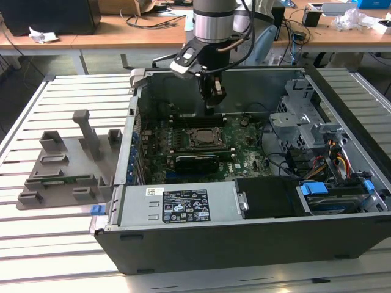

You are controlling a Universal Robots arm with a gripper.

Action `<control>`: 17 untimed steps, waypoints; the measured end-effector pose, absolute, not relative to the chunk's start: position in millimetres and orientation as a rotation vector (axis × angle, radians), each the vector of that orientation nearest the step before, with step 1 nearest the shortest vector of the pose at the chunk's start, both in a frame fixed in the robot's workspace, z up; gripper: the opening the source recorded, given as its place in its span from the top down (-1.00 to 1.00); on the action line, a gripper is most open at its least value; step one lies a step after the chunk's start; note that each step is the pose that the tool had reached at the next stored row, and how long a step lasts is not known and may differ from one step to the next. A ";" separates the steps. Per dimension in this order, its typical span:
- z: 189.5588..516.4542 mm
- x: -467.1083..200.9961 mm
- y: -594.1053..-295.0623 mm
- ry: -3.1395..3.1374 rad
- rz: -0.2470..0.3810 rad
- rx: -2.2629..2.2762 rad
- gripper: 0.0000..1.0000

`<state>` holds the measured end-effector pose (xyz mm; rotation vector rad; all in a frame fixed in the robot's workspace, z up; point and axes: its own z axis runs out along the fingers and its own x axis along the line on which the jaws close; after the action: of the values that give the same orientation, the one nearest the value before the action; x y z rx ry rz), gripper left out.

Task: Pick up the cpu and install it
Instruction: 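Install the first cpu locking lever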

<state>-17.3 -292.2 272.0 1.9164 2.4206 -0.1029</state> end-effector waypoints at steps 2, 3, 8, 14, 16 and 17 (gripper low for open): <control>272.0 -17.3 -292.2 2.454 -0.101 1.871 0.79; 272.0 -17.3 -292.2 2.465 -0.101 1.856 0.79; 272.0 -17.3 -292.2 2.535 -0.097 1.756 0.79; 272.1 -17.3 -292.2 2.569 -0.093 1.704 0.79; 272.0 -17.2 -292.1 2.577 -0.093 1.692 0.79; 272.0 -17.2 -292.1 2.581 -0.092 1.686 0.79</control>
<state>-17.2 -292.1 272.0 1.6857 2.5812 -0.0924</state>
